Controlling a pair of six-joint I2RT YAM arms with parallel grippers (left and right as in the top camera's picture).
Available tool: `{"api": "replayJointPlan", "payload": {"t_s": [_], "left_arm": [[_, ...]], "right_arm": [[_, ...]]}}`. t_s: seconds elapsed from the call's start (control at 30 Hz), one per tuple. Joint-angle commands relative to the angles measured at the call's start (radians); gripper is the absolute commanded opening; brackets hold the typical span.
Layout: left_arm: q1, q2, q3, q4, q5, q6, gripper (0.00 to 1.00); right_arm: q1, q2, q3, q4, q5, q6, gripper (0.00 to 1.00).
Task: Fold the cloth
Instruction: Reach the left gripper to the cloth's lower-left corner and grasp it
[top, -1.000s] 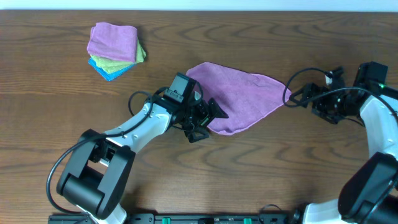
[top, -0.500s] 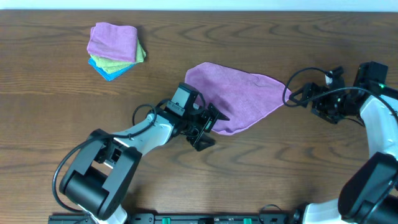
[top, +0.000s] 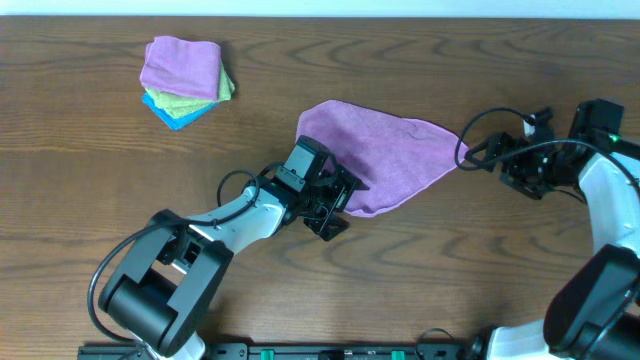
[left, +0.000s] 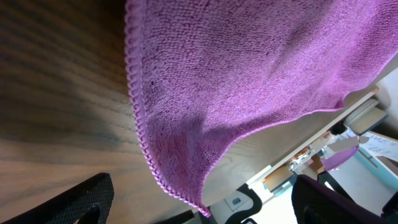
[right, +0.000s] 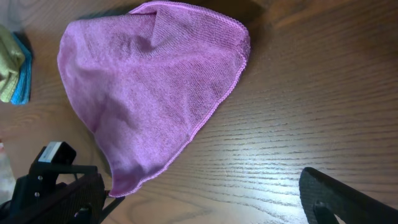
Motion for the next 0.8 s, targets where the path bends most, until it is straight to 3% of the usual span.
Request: {"api": "replayJointPlan", "payload": {"t_s": [0.0,0.23,0.37,0.4,0.6,0.77], "left_arm": [[-0.013,0.014,-0.005,0.011,-0.043,-0.007,0.92],[-0.026,0.086,-0.005,0.108,-0.003,-0.033,0.91],[-0.027,0.102,-0.005,0.146,0.001,-0.033,0.82],[-0.027,0.103,-0.005,0.146,-0.003,-0.033,0.78],[-0.026,0.103,-0.005,0.145,-0.012,0.006,0.06],[-0.006,0.103,-0.005,0.146,0.048,0.113,0.06]], "right_arm": [[-0.008,-0.001,-0.003,0.000,-0.019,0.007,0.99],[-0.008,-0.001,-0.003,-0.002,-0.019,0.013,0.99],[-0.008,-0.001,-0.003,-0.005,-0.019,0.014,0.99],[-0.008,-0.001,-0.003,-0.005,-0.019,0.014,0.99],[-0.008,-0.001,-0.003,-0.004,-0.019,0.014,0.99],[-0.008,0.000,-0.003,0.003,-0.011,0.002,0.99]]}}
